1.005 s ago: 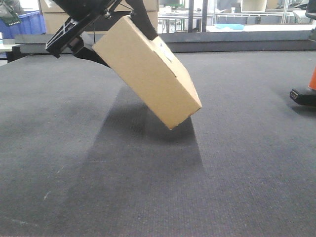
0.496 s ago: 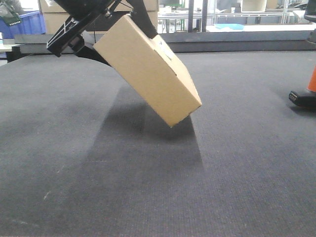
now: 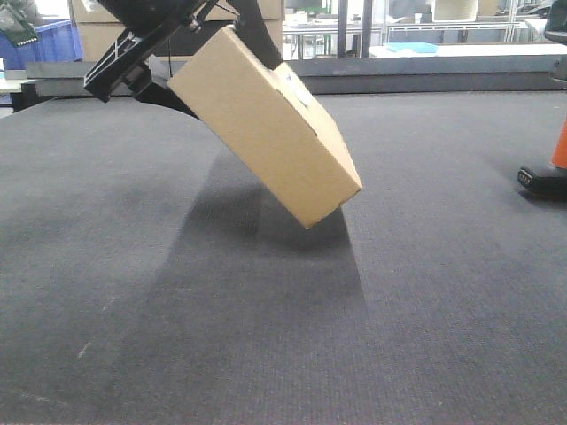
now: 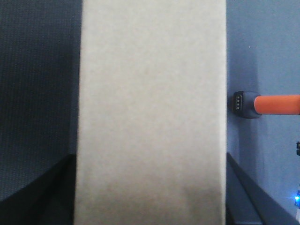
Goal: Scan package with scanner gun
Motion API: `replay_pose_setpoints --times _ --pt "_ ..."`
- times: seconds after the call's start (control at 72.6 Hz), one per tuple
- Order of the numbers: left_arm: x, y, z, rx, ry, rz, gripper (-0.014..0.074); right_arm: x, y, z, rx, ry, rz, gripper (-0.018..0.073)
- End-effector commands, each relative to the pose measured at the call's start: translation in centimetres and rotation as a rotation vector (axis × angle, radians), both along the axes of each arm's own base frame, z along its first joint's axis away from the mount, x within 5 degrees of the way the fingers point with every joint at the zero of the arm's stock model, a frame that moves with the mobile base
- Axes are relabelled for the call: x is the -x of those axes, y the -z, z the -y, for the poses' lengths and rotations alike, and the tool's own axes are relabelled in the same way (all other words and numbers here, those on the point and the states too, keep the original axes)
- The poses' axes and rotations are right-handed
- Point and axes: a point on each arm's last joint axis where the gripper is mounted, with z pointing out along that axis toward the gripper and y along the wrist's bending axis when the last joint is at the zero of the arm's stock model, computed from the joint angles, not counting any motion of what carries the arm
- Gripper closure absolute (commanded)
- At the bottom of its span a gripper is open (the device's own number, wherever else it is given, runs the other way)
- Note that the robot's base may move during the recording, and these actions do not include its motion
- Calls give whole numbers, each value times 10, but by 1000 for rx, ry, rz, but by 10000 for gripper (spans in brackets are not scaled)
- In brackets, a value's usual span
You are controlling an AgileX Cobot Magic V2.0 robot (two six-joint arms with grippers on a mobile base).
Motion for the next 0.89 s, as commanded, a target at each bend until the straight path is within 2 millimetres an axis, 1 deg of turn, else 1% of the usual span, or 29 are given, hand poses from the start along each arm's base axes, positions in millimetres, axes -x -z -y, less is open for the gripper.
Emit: replay_pose_setpoints --times 0.0,0.096,0.248,0.427,0.509,0.578,0.785,0.881 --pt "-1 -3 -1 6 -5 13 708 -1 -6 -1 19 -22 42 190" --pt "-1 -3 -1 6 -4 11 708 -2 -2 -4 25 -47 -3 134" --pt "0 -3 -1 5 -2 7 708 0 0 -4 24 -49 -13 64" --pt "0 -3 -1 5 -2 7 708 0 -2 -4 24 -49 -9 13" --pt "0 -3 -1 5 -2 7 708 1 -2 -4 24 -49 -9 6" --pt "0 -2 -1 4 -1 6 708 5 -2 -5 23 -49 -16 6" --pt "0 -2 -1 4 -1 6 708 27 1 -9 17 -50 -39 8" --pt "-2 -8 -6 -25 15 21 708 38 0 -12 20 -50 -45 8"
